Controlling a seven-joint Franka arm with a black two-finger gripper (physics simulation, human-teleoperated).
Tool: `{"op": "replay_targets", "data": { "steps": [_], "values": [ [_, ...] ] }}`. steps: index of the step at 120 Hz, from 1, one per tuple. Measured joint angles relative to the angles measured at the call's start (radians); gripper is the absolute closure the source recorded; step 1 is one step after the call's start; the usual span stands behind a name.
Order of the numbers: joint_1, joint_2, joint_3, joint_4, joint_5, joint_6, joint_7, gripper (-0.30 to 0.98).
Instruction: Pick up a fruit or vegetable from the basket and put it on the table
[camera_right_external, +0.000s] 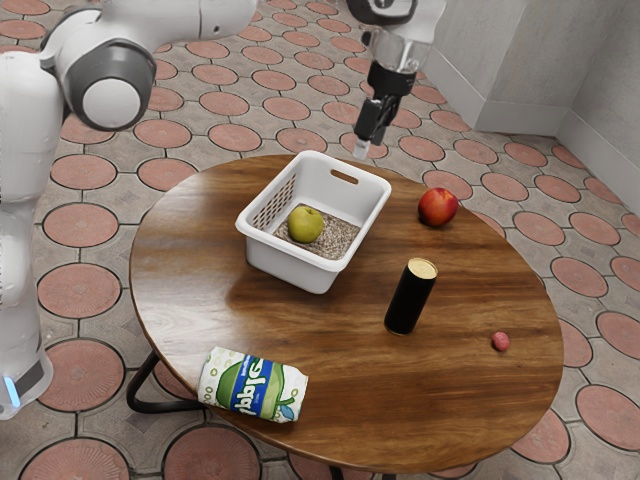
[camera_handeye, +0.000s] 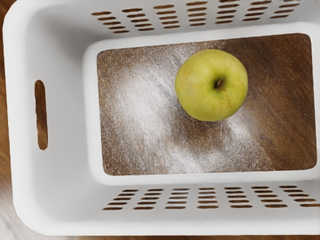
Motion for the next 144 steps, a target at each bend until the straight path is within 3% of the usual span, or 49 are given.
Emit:
{"op": "replay_targets", "data": {
  "steps": [74, 112, 144],
  "values": [
    [0.061, 0.048, 0.014, -0.035, 0.025, 0.031, -0.032, 0.00],
    [0.061, -0.133, -0.003, -0.526, 0.008, 0.353, -0.035, 0.00],
    [0.106, -0.165, 0.000, -0.643, -0.005, 0.520, -0.036, 0.00]
  ]
}}
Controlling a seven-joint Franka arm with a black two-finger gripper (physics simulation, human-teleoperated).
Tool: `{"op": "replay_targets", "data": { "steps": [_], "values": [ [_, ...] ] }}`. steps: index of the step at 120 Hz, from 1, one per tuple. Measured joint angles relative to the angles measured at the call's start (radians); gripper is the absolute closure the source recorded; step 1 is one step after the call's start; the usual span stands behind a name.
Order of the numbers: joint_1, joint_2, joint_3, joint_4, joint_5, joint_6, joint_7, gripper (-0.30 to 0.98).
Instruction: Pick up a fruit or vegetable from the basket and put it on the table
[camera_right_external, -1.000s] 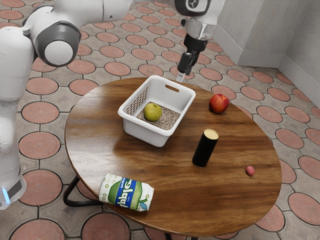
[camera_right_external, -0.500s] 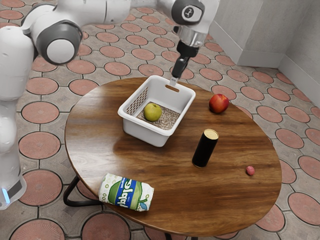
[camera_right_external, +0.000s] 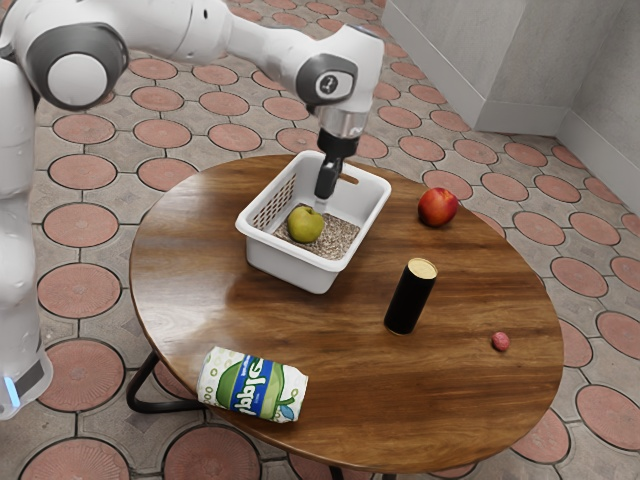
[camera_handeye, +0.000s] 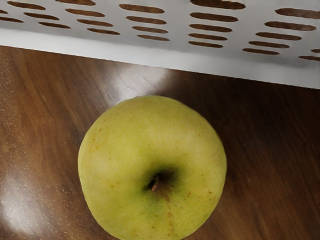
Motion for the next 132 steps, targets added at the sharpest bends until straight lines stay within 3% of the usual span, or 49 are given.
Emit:
{"op": "replay_targets", "data": {
  "steps": [21, 55, 132],
  "values": [
    [-0.007, -0.070, -0.001, -0.128, -0.003, 0.071, -0.001, 0.00],
    [-0.019, -0.122, 0.000, -0.190, -0.008, 0.126, 0.000, 0.00],
    [0.048, -0.044, -0.005, -0.190, -0.026, 0.214, 0.050, -0.01]
  ]
}}
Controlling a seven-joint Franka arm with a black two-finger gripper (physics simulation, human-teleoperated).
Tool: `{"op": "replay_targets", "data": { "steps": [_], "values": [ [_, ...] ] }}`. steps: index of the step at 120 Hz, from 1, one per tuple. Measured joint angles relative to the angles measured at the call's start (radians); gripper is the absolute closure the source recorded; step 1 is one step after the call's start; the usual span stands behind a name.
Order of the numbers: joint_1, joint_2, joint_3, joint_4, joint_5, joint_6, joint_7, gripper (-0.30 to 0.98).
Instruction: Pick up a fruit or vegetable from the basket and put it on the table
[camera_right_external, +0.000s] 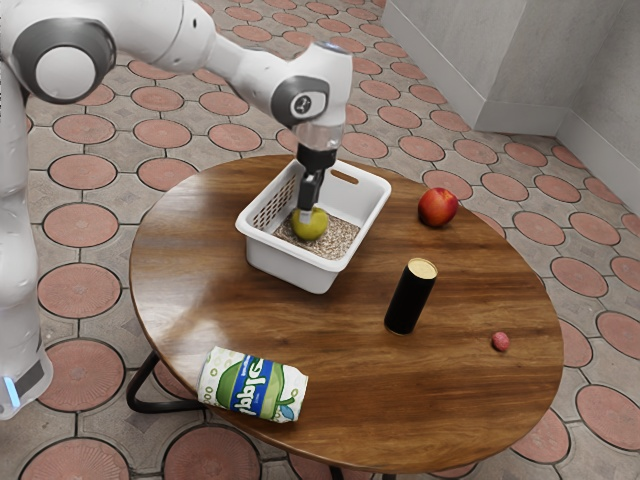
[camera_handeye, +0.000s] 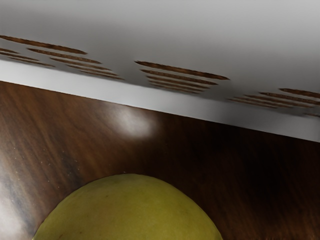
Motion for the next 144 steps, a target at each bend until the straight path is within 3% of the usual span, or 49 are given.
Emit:
{"op": "replay_targets", "data": {
  "steps": [36, 88, 136, 144],
  "values": [
    [-0.052, 0.029, -0.023, -0.005, -0.028, 0.056, 0.024, 0.00],
    [-0.007, -0.027, -0.019, -0.064, -0.044, 0.077, 0.059, 0.00],
    [0.008, 0.005, -0.019, -0.068, -0.045, 0.110, 0.077, 0.00],
    [-0.006, 0.011, -0.019, -0.068, -0.057, 0.118, 0.079, 0.11]
  ]
}}
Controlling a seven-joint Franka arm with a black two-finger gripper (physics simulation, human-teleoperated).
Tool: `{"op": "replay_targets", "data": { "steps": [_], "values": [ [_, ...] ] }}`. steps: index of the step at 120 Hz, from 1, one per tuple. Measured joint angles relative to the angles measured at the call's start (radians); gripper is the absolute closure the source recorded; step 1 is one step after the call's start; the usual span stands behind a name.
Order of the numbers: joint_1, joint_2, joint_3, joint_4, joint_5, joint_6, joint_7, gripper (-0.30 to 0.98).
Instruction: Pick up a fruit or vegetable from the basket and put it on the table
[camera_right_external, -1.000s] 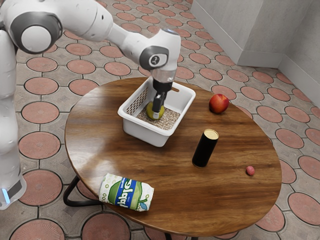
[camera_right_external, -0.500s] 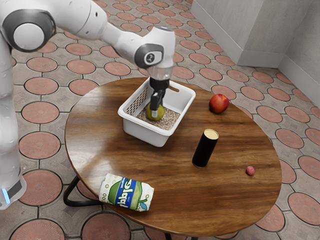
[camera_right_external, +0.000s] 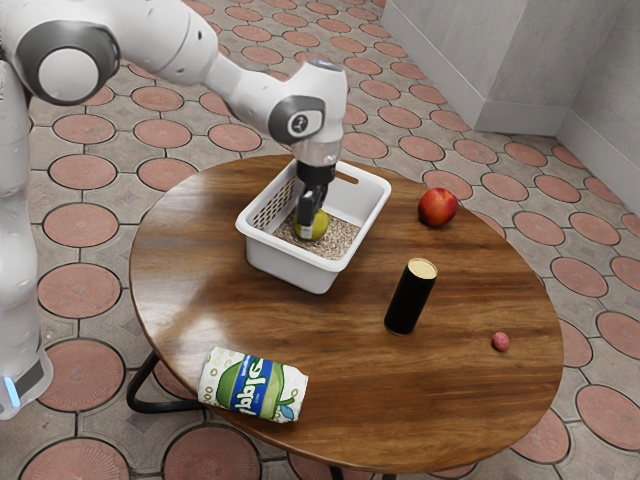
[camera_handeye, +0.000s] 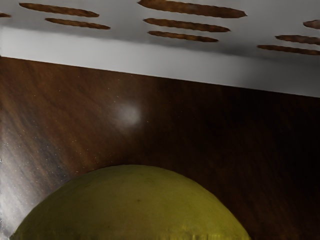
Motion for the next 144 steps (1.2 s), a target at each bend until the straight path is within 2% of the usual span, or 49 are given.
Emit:
{"op": "replay_targets", "data": {
  "steps": [15, 21, 38, 46, 62, 77, 90, 99, 122, 130, 144],
  "values": [
    [-0.032, -0.003, 0.001, 0.000, -0.016, 0.008, 0.006, 0.39],
    [-0.041, -0.004, 0.002, 0.000, -0.023, 0.008, 0.011, 0.45],
    [-0.051, -0.015, 0.005, 0.000, -0.031, 0.007, 0.025, 0.47],
    [-0.049, -0.061, 0.004, 0.000, -0.025, 0.004, 0.031, 0.48],
    [-0.040, -0.115, -0.004, 0.066, 0.048, -0.003, 0.041, 0.49],
    [-0.071, -0.025, -0.018, 0.270, 0.157, -0.007, 0.050, 0.50],
    [-0.131, 0.067, -0.019, 0.405, 0.204, -0.007, 0.057, 0.51],
    [-0.170, 0.104, -0.020, 0.453, 0.220, -0.006, 0.062, 0.51],
    [-0.187, 0.189, -0.020, 0.557, 0.236, -0.002, 0.081, 0.50],
    [-0.202, 0.202, -0.020, 0.566, 0.244, 0.005, 0.093, 0.33],
    [-0.215, 0.217, -0.019, 0.566, 0.256, 0.029, 0.114, 0.16]
  ]
}}
